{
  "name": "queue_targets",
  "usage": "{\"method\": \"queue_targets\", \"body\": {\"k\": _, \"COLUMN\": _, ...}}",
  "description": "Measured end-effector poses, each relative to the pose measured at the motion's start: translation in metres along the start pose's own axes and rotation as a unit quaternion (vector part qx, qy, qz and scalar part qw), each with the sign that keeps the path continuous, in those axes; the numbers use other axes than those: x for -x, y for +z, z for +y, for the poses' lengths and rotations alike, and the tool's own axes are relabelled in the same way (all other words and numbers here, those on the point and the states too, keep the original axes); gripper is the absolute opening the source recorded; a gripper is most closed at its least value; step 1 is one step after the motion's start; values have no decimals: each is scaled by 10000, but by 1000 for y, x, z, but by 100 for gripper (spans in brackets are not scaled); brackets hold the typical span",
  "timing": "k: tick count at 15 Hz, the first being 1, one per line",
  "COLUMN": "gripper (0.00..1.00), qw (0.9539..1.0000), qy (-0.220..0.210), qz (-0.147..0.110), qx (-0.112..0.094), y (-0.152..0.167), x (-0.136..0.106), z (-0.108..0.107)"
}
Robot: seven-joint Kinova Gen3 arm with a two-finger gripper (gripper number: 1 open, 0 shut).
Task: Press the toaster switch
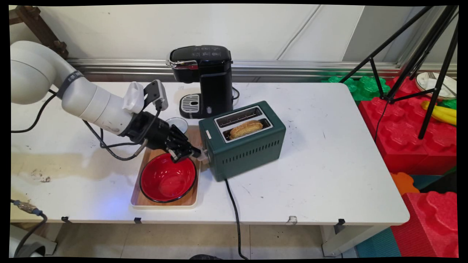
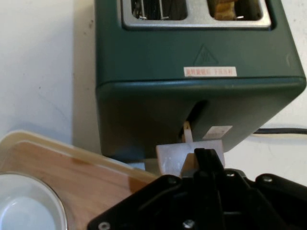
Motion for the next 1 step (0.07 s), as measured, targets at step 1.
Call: {"method": "queue_targets", "body": {"k": 1, "gripper": 0, "qw": 10000, "qy": 14, "qz": -7, "qx": 6, "y": 0, "x": 0, "z": 0}}
